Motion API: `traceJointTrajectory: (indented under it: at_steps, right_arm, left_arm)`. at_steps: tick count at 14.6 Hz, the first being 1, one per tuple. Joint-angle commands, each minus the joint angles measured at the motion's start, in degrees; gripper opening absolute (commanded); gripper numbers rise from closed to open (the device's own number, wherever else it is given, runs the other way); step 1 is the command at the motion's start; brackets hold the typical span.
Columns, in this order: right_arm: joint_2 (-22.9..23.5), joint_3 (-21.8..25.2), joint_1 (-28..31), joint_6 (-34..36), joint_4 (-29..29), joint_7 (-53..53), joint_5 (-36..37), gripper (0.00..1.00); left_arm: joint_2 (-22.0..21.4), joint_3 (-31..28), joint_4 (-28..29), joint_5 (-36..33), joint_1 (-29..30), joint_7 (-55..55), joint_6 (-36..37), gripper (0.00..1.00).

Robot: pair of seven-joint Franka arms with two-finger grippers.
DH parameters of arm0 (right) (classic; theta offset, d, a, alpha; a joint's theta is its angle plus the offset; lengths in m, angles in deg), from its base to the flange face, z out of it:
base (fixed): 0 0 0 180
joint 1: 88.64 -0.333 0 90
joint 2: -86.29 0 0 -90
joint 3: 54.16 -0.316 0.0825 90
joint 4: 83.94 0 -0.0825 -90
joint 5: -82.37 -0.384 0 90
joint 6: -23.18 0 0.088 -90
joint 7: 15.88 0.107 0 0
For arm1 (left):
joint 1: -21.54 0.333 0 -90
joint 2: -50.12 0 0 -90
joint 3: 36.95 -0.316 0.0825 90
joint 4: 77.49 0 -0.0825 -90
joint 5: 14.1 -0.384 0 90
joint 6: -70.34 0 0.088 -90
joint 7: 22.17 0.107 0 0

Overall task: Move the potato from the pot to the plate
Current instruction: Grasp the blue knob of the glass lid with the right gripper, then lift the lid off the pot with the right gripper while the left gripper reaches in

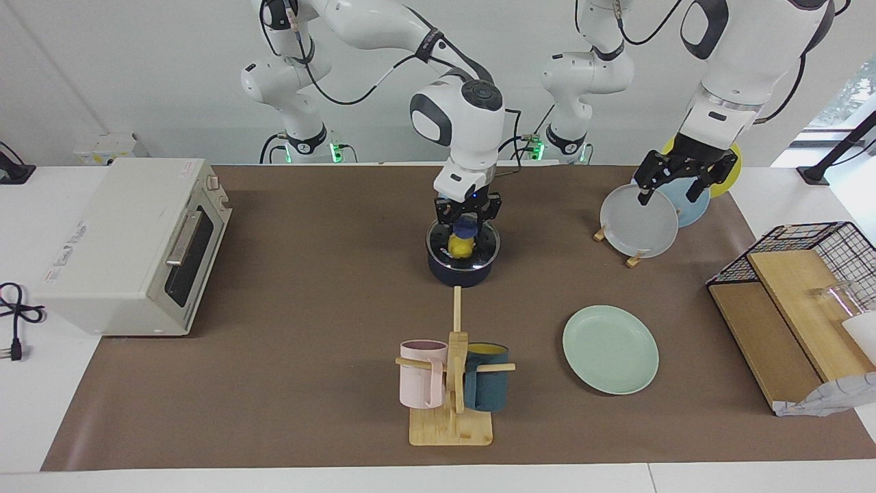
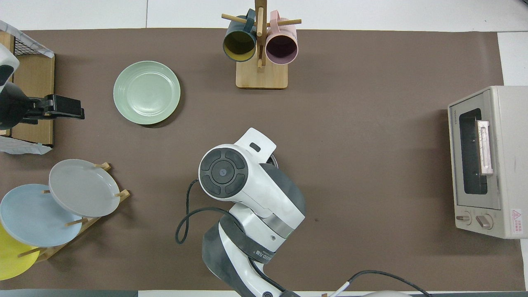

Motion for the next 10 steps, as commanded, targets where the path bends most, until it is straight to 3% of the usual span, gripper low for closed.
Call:
traceJointTrajectory:
  at_steps: [1,5,8,10]
  right_arm:
    - [-1.62,-0.33,0.64,-0.57,0.96,-0.76,0.44,0.22]
    - [-4.96,-0.16,4.67,4.17,-2.03,-6.26,0.26,0.22]
    - [-6.37,-0.07,13.09,5.76,-1.42,-19.26,0.09,0.22]
    - [-6.46,-0.07,18.98,6.91,-1.25,-26.91,-0.18,0.22]
  left_arm:
    - [-0.42,0.47,0.88,-0.64,0.69,0.07,-1.17,1.00]
    - [-0.60,0.56,0.97,-0.64,-0.01,0.25,-0.03,1.00]
    - [-1.30,1.00,2.98,-0.38,-0.71,0.51,-0.20,1.00]
    - [-2.09,0.91,5.27,-0.29,-5.17,-0.45,-0.99,1.00]
